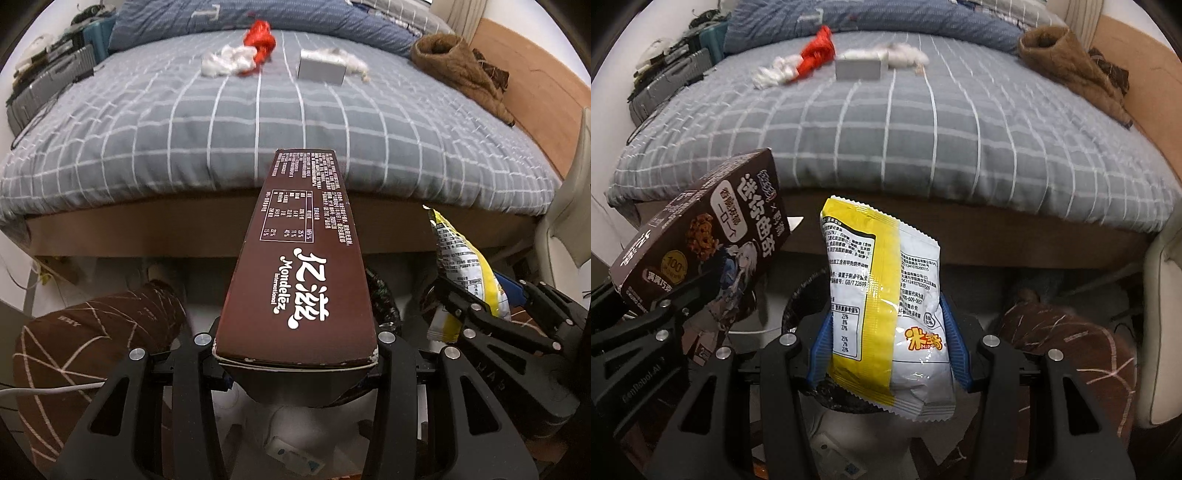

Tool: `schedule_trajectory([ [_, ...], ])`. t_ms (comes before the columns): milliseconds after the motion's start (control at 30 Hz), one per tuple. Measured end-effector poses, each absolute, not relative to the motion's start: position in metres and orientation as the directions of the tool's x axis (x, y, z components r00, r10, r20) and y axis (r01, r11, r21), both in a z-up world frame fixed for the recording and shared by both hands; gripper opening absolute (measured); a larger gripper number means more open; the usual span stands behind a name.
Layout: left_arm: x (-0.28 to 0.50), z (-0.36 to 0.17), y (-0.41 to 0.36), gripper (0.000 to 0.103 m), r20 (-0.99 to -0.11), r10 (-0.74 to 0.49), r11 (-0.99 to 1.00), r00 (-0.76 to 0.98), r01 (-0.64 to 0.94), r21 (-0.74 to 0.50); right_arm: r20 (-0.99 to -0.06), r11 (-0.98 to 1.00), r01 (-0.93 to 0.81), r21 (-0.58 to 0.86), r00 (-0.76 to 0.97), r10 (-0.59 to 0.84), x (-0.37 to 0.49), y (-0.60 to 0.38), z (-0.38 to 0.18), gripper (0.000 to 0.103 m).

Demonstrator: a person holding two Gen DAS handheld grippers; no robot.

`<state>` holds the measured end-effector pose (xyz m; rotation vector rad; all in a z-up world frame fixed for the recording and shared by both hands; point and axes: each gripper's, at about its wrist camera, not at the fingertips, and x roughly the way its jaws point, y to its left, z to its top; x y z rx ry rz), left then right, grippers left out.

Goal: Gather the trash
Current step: 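Lift the box and snack bag and carry them down over the bin, then open the left tool over the bin dropping the brown box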

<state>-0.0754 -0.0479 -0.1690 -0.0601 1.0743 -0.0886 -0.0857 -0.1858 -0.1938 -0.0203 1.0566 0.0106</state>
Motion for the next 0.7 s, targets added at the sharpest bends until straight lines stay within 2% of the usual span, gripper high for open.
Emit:
schedule_trajectory([
  [333,-0.053,-0.219,-0.061,0.043,-0.919,-0.127,0.991,0.373,0.075,-0.107,-0.915,1.000,0.007,0.027,0.402,0.022,-0.067,-0.201,-0.242,0.050],
  [700,-0.025,-0.267,-0.095,0.044,-0.958,-0.153,0.984,0.245,0.123,-0.126,-0.932,0.994,0.097,0.060,0.362,0.021,-0.059,-0.242,-0.263,0.050],
])
